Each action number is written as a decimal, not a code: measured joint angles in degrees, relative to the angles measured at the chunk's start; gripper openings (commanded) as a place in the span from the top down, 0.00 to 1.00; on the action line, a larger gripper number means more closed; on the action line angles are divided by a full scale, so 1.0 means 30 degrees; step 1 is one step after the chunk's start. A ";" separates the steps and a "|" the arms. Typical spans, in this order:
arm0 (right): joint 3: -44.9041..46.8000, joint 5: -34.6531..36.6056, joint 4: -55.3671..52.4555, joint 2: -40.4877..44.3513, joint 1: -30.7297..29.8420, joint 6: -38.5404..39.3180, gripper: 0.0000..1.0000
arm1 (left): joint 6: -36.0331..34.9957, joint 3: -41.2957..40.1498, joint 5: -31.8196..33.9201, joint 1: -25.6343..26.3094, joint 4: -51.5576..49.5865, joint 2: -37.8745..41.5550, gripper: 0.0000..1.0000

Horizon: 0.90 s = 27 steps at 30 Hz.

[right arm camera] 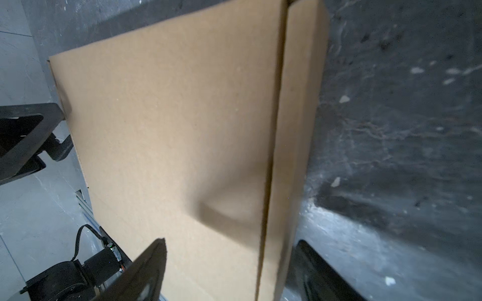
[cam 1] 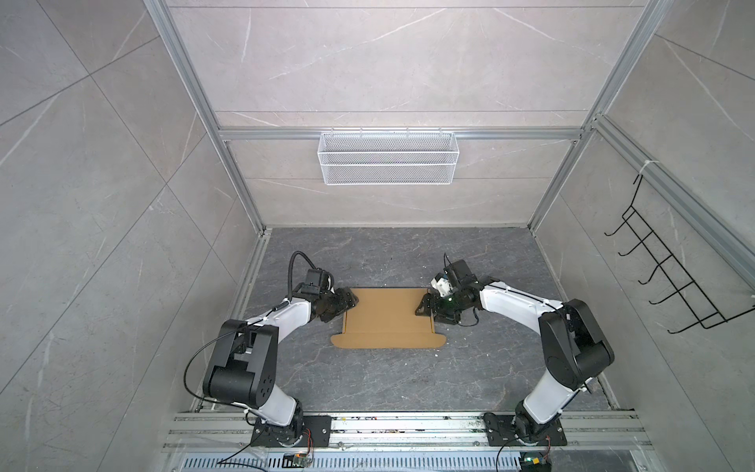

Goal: Assemble paper box
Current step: Turn over the paper box at the center of the table.

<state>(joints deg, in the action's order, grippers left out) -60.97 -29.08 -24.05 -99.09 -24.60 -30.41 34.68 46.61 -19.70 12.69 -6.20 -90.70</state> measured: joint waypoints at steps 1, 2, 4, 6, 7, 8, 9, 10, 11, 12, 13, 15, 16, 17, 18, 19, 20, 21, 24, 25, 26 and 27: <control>0.0000 -0.0138 0.0146 -0.0109 0.0036 -0.0015 0.22 | 0.0029 0.0000 -0.0182 -0.0007 0.0357 -0.0270 0.24; 0.0007 -0.0313 0.0350 -0.0204 0.0058 -0.0080 0.22 | 0.0029 0.0000 -0.0495 -0.0029 0.0758 -0.0568 0.26; 0.0087 -0.0576 0.0699 -0.0313 0.0073 -0.0226 0.22 | 0.0175 -0.0007 -0.1005 -0.0036 0.1523 -0.1078 0.29; 0.0306 -0.0816 0.0969 -0.0328 0.0153 -0.0328 0.22 | 0.0168 -0.0080 -0.1202 -0.0138 0.2215 -0.1260 0.33; 0.0466 -0.0976 0.1173 -0.0328 0.0226 -0.0364 0.21 | 0.0168 -0.0175 -0.1341 -0.0204 0.2499 -0.1304 0.34; 0.0634 -0.1151 0.1370 -0.0328 0.0313 -0.0393 0.20 | 0.0168 -0.0313 -0.1515 -0.0291 0.2761 -0.1326 0.36; 0.0780 -0.1304 0.1537 -0.0328 0.0401 -0.0437 0.19 | 0.0175 -0.0430 -0.1661 -0.0386 0.2958 -0.1333 0.37; 0.0954 -0.1501 0.1712 -0.0328 0.0517 -0.0452 0.18 | 0.0197 -0.0525 -0.1865 -0.0525 0.3104 -0.1341 0.39; 0.1151 -0.1705 0.1938 -0.0328 0.0656 -0.0495 0.17 | 0.0197 -0.0554 -0.2069 -0.0670 0.3162 -0.1384 0.40; 0.1304 -0.1851 0.2055 -0.0328 0.0772 -0.0503 0.16 | 0.0160 -0.0554 -0.2237 -0.0823 0.3184 -0.1443 0.41; 0.1486 -0.2033 0.2157 -0.0328 0.0918 -0.0510 0.15 | 0.0175 -0.0554 -0.2535 -0.1013 0.3213 -0.1530 0.42; 0.1792 -0.2310 0.2382 -0.0328 0.1166 -0.0503 0.13 | 0.0175 -0.0546 -0.3045 -0.1311 0.3264 -0.1698 0.44; 0.1931 -0.2455 0.2470 -0.0328 0.1268 -0.0503 0.12 | 0.0168 -0.0539 -0.3293 -0.1428 0.3308 -0.1785 0.45; 0.2055 -0.2637 0.2565 -0.0328 0.1348 -0.0503 0.11 | 0.0160 -0.0532 -0.3519 -0.1530 0.3330 -0.1865 0.45; 0.2113 -0.2769 0.2616 -0.0328 0.1399 -0.0503 0.10 | 0.0160 -0.0517 -0.3687 -0.1588 0.3330 -0.1931 0.46; 0.2149 -0.2943 0.2681 -0.0328 0.1428 -0.0510 0.09 | 0.0153 -0.0481 -0.3876 -0.1668 0.3330 -0.2025 0.47; 0.2149 -0.3082 0.2783 -0.0328 0.1443 -0.0510 0.09 | 0.0153 -0.0430 -0.4065 -0.1756 0.3315 -0.2113 0.48; 0.2149 -0.3220 0.2929 -0.0328 0.1450 -0.0525 0.08 | 0.0146 -0.0372 -0.4182 -0.1807 0.3300 -0.2193 0.48; 0.2149 -0.3716 0.3388 -0.0342 0.1457 -0.0685 0.06 | 0.0124 -0.0182 -0.4532 -0.2025 0.3300 -0.2463 0.50; 0.2149 -0.3883 0.3570 -0.0379 0.1464 -0.0758 0.05 | 0.0095 -0.0168 -0.4626 -0.2084 0.3300 -0.2499 0.50; 0.2149 -0.4036 0.3716 -0.0452 0.1457 -0.0831 0.05 | 0.0080 -0.0160 -0.4685 -0.2120 0.3286 -0.2514 0.51; 0.2149 -0.4189 0.3847 -0.0546 0.1457 -0.0889 0.04 | 0.0066 -0.0153 -0.4707 -0.2149 0.3257 -0.2521 0.51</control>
<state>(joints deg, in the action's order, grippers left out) -54.52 -41.65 -12.51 -100.73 -20.23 -33.08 34.87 46.15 -33.82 6.24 3.57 -98.26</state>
